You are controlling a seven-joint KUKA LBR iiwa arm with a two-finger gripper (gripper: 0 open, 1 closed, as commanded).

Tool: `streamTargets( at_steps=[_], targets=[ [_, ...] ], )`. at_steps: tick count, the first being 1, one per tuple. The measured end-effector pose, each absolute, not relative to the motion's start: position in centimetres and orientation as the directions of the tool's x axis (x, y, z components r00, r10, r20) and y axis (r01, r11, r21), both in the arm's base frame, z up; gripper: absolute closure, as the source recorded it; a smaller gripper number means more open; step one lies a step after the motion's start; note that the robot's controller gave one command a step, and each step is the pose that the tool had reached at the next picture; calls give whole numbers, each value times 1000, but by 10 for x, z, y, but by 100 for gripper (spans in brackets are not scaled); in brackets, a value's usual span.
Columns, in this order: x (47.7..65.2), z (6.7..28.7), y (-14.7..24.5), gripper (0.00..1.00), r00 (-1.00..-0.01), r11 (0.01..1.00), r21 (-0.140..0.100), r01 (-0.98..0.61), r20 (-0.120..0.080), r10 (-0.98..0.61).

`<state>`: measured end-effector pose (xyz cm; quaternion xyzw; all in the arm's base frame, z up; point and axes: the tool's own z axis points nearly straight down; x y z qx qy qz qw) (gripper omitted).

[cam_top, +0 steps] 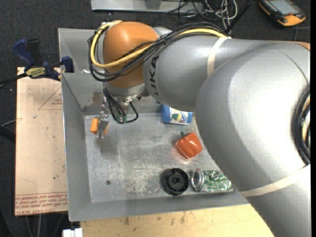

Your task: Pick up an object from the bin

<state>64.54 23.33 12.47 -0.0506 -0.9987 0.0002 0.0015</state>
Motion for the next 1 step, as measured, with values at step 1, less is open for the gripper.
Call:
streamTargets(
  at_steps=[1],
  targets=[
    [650,202,239,100,-999,999,1,52,-2,52]
  ],
)
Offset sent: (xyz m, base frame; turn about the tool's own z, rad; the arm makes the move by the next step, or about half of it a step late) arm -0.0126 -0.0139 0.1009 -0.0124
